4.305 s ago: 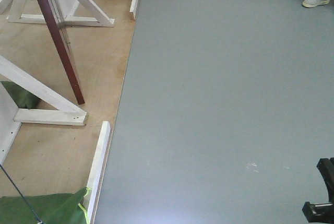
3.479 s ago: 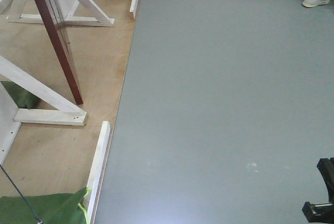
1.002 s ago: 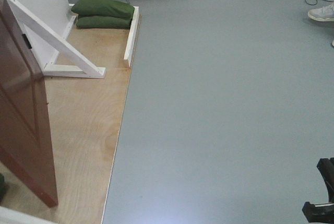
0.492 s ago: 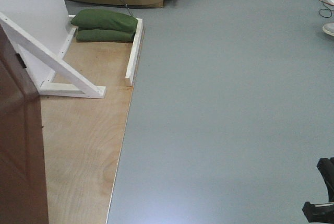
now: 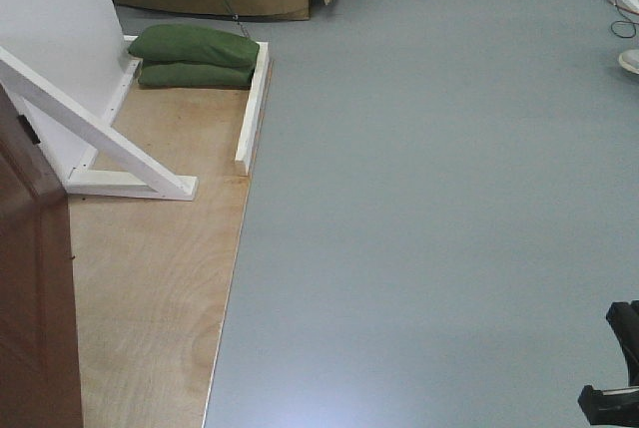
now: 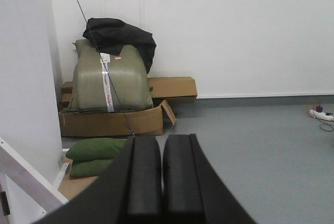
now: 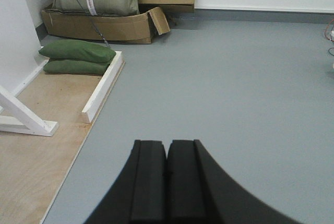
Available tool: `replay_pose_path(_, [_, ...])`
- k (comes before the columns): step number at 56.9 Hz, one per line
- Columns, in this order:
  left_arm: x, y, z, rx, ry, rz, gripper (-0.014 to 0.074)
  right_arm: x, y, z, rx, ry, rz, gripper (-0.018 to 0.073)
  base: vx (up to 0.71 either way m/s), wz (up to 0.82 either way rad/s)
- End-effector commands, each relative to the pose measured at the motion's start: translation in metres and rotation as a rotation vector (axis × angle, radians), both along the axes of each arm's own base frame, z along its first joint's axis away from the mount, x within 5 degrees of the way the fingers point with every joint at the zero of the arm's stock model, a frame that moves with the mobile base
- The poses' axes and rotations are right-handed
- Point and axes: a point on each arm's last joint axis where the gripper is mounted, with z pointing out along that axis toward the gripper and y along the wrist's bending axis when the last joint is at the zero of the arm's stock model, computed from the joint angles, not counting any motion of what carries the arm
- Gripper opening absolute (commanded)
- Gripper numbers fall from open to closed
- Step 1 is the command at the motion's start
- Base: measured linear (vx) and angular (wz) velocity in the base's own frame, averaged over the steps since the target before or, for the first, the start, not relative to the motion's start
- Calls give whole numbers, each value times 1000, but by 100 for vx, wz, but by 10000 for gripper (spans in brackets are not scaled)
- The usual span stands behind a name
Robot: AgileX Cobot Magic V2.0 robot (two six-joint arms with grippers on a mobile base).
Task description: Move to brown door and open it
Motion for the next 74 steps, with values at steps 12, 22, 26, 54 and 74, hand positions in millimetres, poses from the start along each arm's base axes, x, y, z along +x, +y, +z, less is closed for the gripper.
replay_pose_path(12, [-3, 0, 15, -28, -113, -3, 175, 2, 0, 6, -6, -83, -2, 0, 0, -1])
replay_pose_path(22, [-3, 0, 15, -28, -113, -3, 175, 2, 0, 6, -6, -83, -2, 0, 0, -1])
replay_pose_path(26, [-3, 0, 15, -28, -113, -3, 175, 2, 0, 6, -6, -83, -2, 0, 0, 0])
replay_pose_path(54, [-3, 0, 20, 31, -153, 8, 175, 2, 0, 6, -6, -78, -2, 0, 0, 0])
replay_pose_path(74, [-23, 6, 110, 26, -603, 118, 216, 2, 0, 6, -6, -78, -2, 0, 0, 0])
